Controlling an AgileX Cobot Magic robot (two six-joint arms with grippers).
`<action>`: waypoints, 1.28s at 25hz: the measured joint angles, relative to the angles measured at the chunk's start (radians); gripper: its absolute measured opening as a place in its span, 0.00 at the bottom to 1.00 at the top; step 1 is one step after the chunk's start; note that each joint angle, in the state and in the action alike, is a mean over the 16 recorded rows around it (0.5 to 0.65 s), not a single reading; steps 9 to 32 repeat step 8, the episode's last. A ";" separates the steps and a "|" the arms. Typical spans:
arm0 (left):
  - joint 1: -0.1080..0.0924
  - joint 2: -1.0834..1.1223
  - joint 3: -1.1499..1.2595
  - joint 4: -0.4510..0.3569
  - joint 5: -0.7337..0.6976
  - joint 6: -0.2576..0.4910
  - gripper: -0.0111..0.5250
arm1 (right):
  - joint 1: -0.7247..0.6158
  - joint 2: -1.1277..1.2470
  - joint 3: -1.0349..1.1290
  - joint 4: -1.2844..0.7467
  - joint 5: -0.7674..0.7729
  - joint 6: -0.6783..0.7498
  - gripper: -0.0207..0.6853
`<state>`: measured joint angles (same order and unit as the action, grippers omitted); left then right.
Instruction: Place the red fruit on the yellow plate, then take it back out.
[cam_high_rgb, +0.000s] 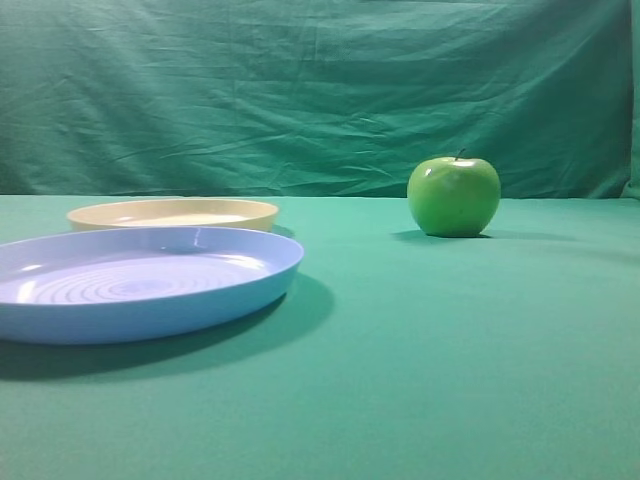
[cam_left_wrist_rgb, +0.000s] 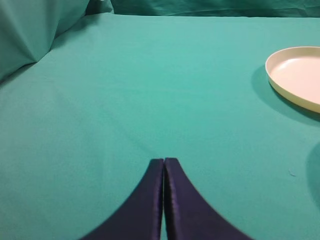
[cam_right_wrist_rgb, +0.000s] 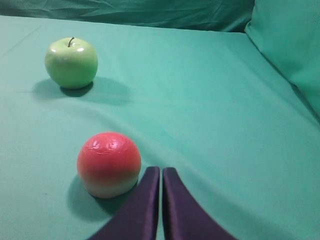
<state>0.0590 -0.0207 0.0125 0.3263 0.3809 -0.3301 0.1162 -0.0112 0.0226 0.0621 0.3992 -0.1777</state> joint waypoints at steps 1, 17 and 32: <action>0.000 0.000 0.000 0.000 0.000 0.000 0.02 | 0.000 0.000 0.000 0.000 0.000 0.000 0.03; 0.000 0.000 0.000 0.000 0.000 0.001 0.02 | 0.000 0.000 0.000 0.000 0.000 -0.002 0.03; 0.000 0.000 0.000 0.000 0.000 0.001 0.02 | 0.000 0.000 0.000 0.000 0.000 -0.002 0.03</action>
